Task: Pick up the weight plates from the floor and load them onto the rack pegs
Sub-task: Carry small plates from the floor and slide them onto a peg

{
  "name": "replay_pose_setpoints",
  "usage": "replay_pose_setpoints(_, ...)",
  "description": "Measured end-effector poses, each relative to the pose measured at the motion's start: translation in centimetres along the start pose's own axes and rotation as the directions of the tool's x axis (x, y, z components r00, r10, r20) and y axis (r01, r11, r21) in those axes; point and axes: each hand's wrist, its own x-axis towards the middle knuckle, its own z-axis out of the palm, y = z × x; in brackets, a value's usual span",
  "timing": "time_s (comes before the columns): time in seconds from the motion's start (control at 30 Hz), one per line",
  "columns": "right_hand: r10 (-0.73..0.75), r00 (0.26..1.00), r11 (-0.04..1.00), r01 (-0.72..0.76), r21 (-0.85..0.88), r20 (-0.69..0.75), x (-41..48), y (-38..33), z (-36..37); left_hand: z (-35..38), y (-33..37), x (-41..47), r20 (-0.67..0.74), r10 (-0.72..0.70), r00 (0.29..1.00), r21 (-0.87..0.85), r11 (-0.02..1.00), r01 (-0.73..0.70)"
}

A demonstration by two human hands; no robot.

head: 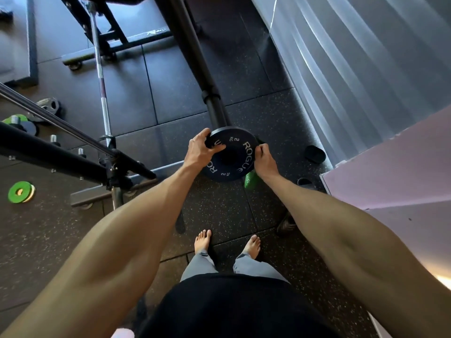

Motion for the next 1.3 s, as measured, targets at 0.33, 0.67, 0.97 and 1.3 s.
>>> replay_pose_setpoints(0.33, 0.009, 0.992, 0.991, 0.008, -0.132, 0.125, 0.0, 0.8, -0.2, 1.4, 0.0, -1.4, -0.096, 0.286, 0.953, 0.355, 0.905, -0.236)
replay_pose_setpoints(0.67, 0.183, 0.971, 0.909, -0.107, -0.403, 0.155, 1.2, 1.7, 0.6, 0.2, 0.5, 4.5, -0.135, 0.302, 0.944, 0.429, 0.876, -0.219)
replay_pose_setpoints(0.97, 0.083, 0.95, 0.822, 0.106, -0.56, 0.302, 1.8, 2.3, -0.5, -2.5, 1.3, 12.3, -0.224, 0.247, 0.943, 0.49, 0.865, -0.11)
replay_pose_setpoints(1.3, -0.158, 0.823, 0.705, 0.481, -0.521, 0.545, -1.6, 0.7, -0.8, -1.4, 0.8, 12.6, -0.382, -0.008, 0.924, 0.349, 0.925, 0.152)
